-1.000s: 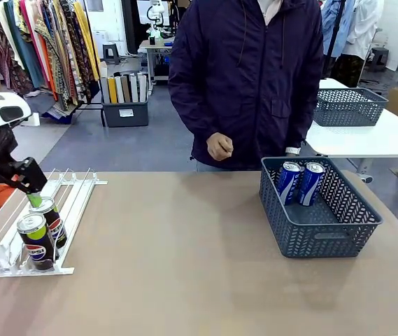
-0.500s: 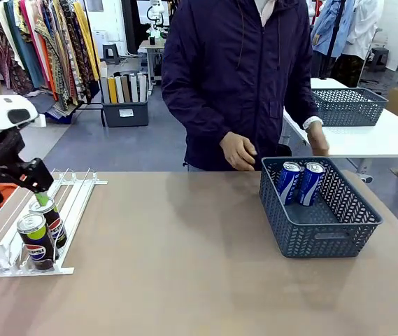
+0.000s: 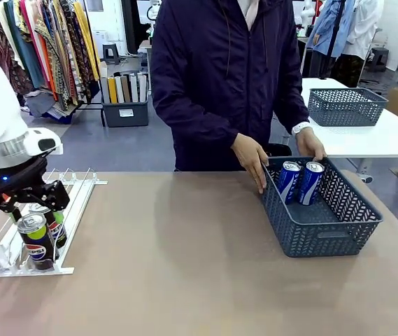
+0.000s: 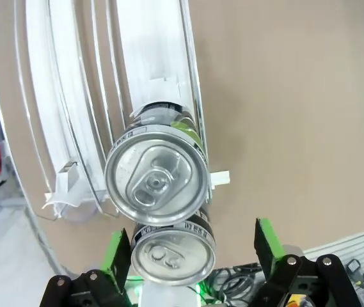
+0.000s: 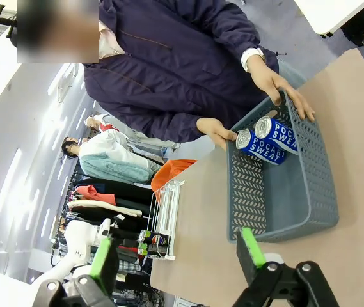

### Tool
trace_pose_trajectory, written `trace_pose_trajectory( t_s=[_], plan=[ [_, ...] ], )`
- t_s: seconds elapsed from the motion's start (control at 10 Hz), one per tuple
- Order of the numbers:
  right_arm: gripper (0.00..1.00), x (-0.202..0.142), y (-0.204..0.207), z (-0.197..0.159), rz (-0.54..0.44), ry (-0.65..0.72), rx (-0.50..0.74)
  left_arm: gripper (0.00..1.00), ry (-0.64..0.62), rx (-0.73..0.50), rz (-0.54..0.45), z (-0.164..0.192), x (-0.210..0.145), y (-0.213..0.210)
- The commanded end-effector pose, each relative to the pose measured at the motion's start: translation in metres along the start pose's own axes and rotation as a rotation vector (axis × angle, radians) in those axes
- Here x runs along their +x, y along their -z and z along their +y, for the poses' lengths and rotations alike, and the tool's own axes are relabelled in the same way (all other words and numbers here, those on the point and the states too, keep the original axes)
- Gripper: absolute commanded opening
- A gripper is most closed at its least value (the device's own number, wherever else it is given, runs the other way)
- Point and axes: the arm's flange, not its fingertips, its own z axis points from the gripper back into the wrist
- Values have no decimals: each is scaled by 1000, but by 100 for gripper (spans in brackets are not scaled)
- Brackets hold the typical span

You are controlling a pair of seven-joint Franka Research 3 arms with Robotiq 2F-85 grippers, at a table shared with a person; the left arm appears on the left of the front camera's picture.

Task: Retrieve and store the cans from the dispenser.
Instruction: Pick up one can from the Automatic Can Dispenser and place it in the middle of the table.

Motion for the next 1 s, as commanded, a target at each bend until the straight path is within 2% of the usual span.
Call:
trace_pose_trajectory(
  t_s=[0.0,0.3,0.8,0.9],
  plan=[
    [100,3,2,1,-17,-25,27,100,-64,3,10,7,4,1],
    [100,3,2,1,-17,-25,27,100,-85,-32,55,20,6,15],
    [100,3,2,1,-17,-25,27,100,-84,-8,80,17,9,21],
    [100,3,2,1,-17,-25,27,85,-88,-5,83,17,8,21]
  ],
)
